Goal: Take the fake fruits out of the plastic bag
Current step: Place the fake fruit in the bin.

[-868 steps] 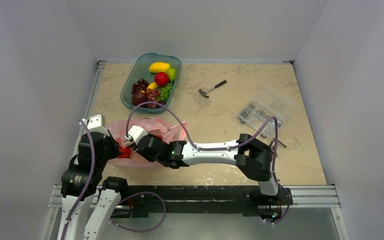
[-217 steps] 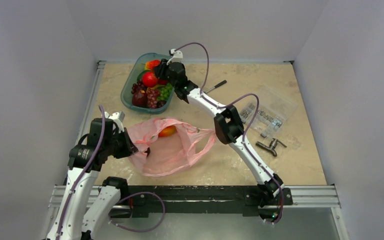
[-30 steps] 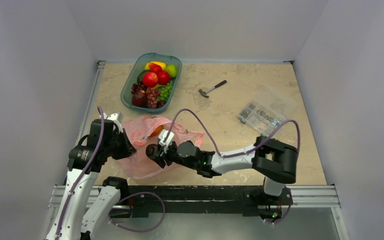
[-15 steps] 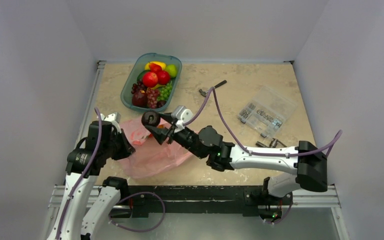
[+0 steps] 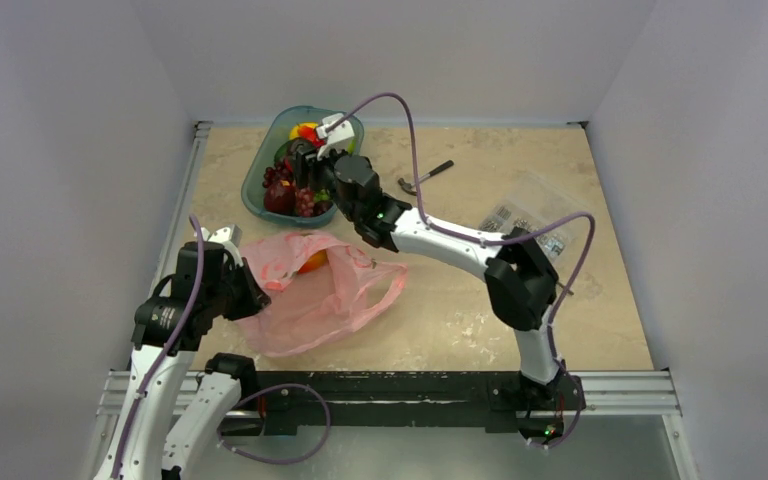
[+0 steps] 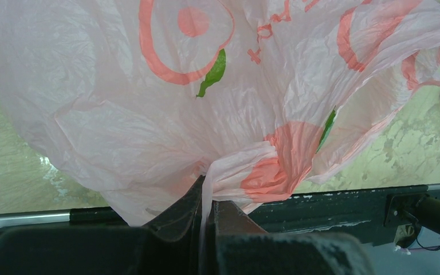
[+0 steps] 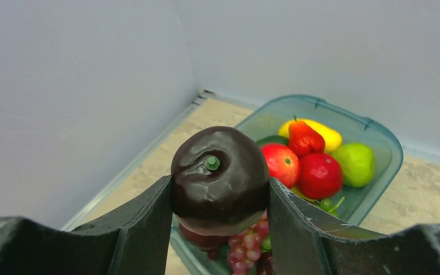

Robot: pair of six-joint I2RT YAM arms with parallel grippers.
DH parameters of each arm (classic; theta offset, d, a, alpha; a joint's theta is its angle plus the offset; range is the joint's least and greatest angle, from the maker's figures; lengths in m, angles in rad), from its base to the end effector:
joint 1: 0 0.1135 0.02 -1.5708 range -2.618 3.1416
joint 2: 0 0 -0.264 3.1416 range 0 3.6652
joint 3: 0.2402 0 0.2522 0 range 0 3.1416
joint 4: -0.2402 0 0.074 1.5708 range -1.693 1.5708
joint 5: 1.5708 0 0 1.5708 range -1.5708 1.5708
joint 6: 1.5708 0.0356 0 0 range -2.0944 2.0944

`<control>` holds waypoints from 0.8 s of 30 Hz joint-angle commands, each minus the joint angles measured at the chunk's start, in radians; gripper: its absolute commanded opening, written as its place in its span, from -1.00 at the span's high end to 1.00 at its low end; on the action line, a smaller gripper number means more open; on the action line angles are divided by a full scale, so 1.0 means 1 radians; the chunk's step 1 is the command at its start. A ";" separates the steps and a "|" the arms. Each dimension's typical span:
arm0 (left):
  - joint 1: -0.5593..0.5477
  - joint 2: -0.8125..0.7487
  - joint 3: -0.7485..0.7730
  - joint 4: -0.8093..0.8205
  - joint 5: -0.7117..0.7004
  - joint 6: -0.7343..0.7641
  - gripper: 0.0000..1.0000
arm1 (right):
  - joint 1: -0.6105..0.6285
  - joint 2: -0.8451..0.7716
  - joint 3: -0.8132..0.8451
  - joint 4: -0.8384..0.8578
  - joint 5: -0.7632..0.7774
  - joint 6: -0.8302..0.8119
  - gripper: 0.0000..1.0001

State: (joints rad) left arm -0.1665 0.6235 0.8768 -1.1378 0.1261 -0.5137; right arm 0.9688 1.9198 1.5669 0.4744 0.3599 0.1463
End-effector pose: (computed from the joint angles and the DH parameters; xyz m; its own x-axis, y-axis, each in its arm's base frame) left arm 0.0950 -0.0205 0.3025 -0.7839 -0.3626 -0.5041 -0.1632 0.9036 -0.3961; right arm 0.2750 0.3781 0.3462 -0.0157 0.2181 -0.9758 -0.5773 0.7948 0.1869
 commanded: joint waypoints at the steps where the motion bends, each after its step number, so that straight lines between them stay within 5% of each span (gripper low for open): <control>1: -0.005 -0.002 -0.002 0.032 -0.002 -0.010 1.00 | -0.050 0.132 0.204 -0.151 0.008 0.089 1.00; 8: -0.005 0.002 -0.004 0.032 0.000 -0.009 1.00 | -0.170 0.362 0.472 -0.306 -0.104 0.244 0.84; 24: -0.005 0.010 -0.003 0.035 -0.001 -0.010 1.00 | -0.226 0.575 0.656 -0.401 -0.184 0.251 0.24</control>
State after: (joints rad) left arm -0.1665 0.6292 0.8764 -1.1378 0.1265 -0.5137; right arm 0.7265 2.4977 2.1712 0.0814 0.2005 0.3931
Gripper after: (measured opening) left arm 0.006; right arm 0.515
